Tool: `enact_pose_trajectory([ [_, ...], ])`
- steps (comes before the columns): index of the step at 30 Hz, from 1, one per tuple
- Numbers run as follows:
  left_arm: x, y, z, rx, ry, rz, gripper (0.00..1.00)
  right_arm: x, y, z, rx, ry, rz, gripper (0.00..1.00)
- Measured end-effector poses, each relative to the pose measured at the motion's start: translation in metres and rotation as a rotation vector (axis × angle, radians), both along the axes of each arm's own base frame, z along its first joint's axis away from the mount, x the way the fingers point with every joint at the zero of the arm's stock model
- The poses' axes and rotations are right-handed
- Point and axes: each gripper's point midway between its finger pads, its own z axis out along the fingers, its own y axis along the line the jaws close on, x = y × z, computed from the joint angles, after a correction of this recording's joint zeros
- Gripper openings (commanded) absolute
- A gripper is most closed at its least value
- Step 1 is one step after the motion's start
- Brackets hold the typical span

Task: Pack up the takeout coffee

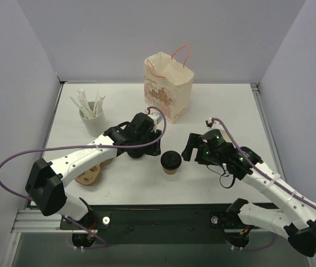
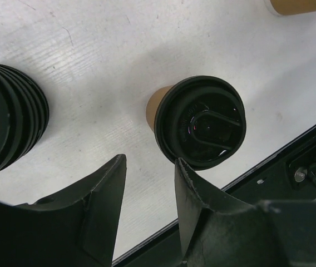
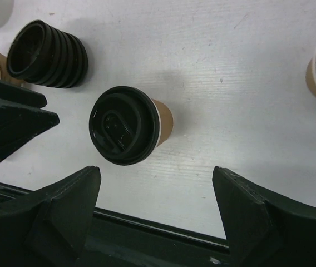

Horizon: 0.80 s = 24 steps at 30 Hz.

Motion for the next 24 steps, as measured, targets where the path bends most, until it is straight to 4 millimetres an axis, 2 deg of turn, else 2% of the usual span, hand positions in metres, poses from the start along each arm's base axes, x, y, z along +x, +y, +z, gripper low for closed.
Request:
enact_pose_trajectory([
  [4, -0.003, -0.003, -0.018, -0.032, 0.037, -0.017, 0.5, 0.009, 0.016, -0.022, -0.023, 0.064, 0.024, 0.83],
  [10, 0.004, -0.017, -0.017, -0.107, 0.026, -0.041, 0.5, 0.018, 0.036, -0.042, -0.016, 0.12, 0.059, 0.78],
  [14, 0.006, -0.022, -0.021, -0.127, 0.025, -0.048, 0.5, 0.023, 0.041, -0.05, -0.016, 0.135, 0.06, 0.75],
  [18, 0.005, -0.023, -0.032, -0.13, 0.034, -0.048, 0.5, 0.026, 0.04, -0.06, -0.019, 0.14, 0.056, 0.63],
  [21, 0.002, -0.021, -0.045, -0.127, 0.056, -0.04, 0.5, 0.026, 0.039, -0.076, -0.035, 0.164, 0.057, 0.54],
  [24, 0.002, -0.025, -0.048, -0.16, 0.058, -0.035, 0.5, 0.027, 0.046, -0.086, -0.014, 0.18, 0.076, 0.48],
])
